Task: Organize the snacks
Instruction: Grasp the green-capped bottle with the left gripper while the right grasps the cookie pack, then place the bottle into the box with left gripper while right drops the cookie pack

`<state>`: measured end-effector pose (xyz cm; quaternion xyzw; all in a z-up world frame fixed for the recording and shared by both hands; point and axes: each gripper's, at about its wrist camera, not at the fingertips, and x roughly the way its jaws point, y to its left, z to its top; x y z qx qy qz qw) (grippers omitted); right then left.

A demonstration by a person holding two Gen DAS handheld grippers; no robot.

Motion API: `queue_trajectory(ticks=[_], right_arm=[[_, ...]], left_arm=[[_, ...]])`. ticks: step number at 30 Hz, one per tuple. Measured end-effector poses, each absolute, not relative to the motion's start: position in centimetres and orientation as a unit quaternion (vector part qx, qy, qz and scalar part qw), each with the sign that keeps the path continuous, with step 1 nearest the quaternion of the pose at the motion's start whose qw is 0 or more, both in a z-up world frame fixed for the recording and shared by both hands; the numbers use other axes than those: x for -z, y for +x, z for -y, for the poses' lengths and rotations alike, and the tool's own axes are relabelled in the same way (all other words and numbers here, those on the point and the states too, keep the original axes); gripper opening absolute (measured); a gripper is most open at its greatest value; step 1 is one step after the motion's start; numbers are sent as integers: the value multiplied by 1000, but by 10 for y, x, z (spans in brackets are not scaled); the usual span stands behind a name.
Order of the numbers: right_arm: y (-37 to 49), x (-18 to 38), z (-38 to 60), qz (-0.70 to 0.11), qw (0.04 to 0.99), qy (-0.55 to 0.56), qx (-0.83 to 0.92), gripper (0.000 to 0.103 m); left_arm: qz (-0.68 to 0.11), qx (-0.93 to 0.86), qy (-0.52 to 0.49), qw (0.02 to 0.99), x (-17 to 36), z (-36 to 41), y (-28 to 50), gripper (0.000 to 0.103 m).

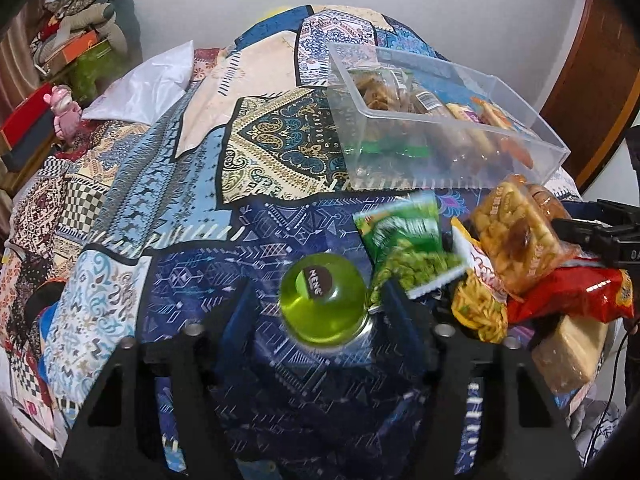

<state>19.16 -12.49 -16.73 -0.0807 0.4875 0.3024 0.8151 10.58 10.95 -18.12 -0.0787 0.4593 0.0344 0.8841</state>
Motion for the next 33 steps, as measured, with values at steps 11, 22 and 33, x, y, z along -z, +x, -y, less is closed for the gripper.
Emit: queue_trajectory(ticks=[11,22,33], right_arm=[[199,166,107,-472,801,-151,-335,78],[190,159,115,-459,814,-128,-332,48],[175,126,144,-424,850,-95,-298,42]], left_arm=[[-448,-40,-63,891,184,-104,104,46],[-429,-50,-59,900,162,-105,95,46],[-384,-46,-53,921,117,-93,92,46]])
